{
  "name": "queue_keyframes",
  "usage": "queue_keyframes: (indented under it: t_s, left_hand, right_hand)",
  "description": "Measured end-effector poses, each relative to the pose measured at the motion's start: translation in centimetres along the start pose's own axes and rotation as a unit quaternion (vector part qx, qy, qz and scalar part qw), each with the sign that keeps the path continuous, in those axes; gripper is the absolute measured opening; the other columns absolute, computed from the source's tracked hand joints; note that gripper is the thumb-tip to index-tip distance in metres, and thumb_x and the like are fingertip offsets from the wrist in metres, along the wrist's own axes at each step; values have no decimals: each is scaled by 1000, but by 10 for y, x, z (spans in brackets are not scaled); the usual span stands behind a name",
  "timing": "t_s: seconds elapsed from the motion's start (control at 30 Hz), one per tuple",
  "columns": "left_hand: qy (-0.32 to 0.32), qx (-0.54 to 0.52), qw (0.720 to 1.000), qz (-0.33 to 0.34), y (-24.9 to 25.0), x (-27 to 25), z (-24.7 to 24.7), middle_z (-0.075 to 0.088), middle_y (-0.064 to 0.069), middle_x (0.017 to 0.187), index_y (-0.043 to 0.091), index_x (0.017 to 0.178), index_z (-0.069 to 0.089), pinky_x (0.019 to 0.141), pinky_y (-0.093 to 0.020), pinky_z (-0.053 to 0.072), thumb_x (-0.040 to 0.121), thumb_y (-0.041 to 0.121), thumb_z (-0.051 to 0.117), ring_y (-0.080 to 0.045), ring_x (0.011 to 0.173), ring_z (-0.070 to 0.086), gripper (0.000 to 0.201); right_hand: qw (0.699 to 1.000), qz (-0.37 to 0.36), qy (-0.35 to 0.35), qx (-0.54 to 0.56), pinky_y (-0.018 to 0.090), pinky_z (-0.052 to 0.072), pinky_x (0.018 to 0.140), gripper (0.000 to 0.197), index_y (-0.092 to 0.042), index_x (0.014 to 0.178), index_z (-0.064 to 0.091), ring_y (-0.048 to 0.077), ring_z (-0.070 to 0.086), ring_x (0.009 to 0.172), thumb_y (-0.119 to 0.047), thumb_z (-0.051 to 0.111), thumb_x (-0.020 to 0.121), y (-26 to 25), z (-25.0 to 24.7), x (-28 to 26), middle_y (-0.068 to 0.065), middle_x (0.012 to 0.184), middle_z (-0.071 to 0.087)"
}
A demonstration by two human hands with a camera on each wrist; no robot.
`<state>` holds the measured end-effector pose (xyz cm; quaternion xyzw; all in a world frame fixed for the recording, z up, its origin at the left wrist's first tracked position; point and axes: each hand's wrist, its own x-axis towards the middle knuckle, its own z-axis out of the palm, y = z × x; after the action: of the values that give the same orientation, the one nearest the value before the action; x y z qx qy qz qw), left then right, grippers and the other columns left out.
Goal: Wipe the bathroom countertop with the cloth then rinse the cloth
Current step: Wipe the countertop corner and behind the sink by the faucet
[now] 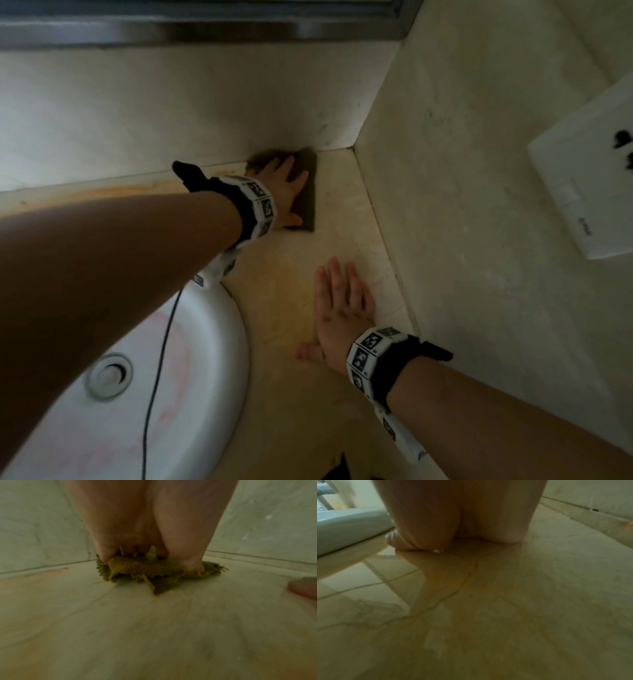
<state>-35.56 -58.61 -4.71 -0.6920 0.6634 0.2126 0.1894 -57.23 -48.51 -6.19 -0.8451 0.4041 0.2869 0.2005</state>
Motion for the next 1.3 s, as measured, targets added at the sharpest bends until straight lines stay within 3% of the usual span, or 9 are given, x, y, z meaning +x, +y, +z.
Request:
queue_keyframes:
  t_s: [0.23, 0.33, 0.5, 0.73, 0.87, 1.03, 1.1, 1.2, 1.3]
  left_hand:
    - [17, -12, 999, 47, 51, 32, -17, -11, -10, 159, 25, 152, -2, 115, -58, 11, 85, 60, 53, -36, 145, -5, 94]
    - [7, -8, 997, 71, 74, 38, -20, -12, -9, 159, 18, 152, -2, 113, -60, 9, 86, 58, 52, -35, 145, -8, 94]
    - [3, 2, 996, 85, 80, 35, -13, -10, -8, 159, 18, 152, -2, 113, -62, 10, 88, 57, 51, -35, 145, -8, 92]
    - [-17, 57, 979, 193, 79, 1, 12, -13, 1, 160, 35, 151, 4, 115, -59, 6, 95, 46, 45, -27, 146, -12, 70]
    - [3, 32, 988, 151, 26, -21, 20, -14, -2, 159, 34, 151, 0, 116, -56, 8, 95, 50, 43, -29, 146, -10, 73]
    - [-15, 11, 999, 27, -42, -59, 41, -18, -2, 159, 36, 150, -6, 117, -54, 8, 90, 56, 48, -30, 146, -12, 84]
    - [-20, 8, 999, 26, -28, -67, 45, -19, -3, 158, 34, 150, -7, 116, -56, 9, 90, 55, 49, -31, 145, -12, 85]
    - [-43, 27, 994, 92, 29, -78, 50, -20, -5, 158, 31, 150, -8, 115, -58, 10, 89, 53, 53, -33, 145, -13, 90]
    - [-49, 8, 996, 74, 62, -92, 64, -23, -3, 157, 27, 150, -10, 116, -55, 7, 89, 50, 54, -30, 145, -16, 92]
  right_hand:
    - [1000, 5, 2, -2, 47, -18, 110, 134, -15, 130, -45, 33, -40, 134, -75, 57, 68, -1, -1, 0, 6, 137, -54]
    - [1000, 7, 6, -4, 47, -17, 110, 134, -14, 130, -44, 33, -40, 134, -75, 58, 67, 0, 0, 1, 5, 136, -55]
    - [1000, 17, 5, -16, 47, -15, 112, 134, -13, 137, -39, 33, -37, 136, -76, 57, 67, -2, 0, 2, 7, 143, -49]
    - [1000, 13, -13, -14, 48, -13, 114, 130, -14, 141, -35, 32, -29, 140, -79, 52, 69, -3, -5, -2, 5, 149, -40]
    - [1000, 6, -5, -30, 48, -12, 114, 128, -15, 141, -36, 34, -32, 139, -78, 51, 70, -2, -3, -2, 2, 148, -42]
    - [999, 6, 4, -37, 49, -11, 113, 128, -16, 140, -36, 35, -35, 137, -79, 50, 69, -1, 0, -2, 2, 145, -46]
    - [999, 8, 4, -43, 50, -10, 114, 127, -15, 141, -35, 36, -34, 137, -79, 49, 70, -2, -1, -2, 4, 147, -44]
    - [999, 21, -5, -47, 49, -10, 114, 126, -13, 143, -30, 35, -33, 138, -80, 47, 70, -5, -2, -2, 5, 149, -41]
    - [999, 30, 2, -43, 48, -10, 114, 125, -13, 145, -27, 33, -32, 139, -81, 45, 70, -5, -2, -2, 4, 149, -41]
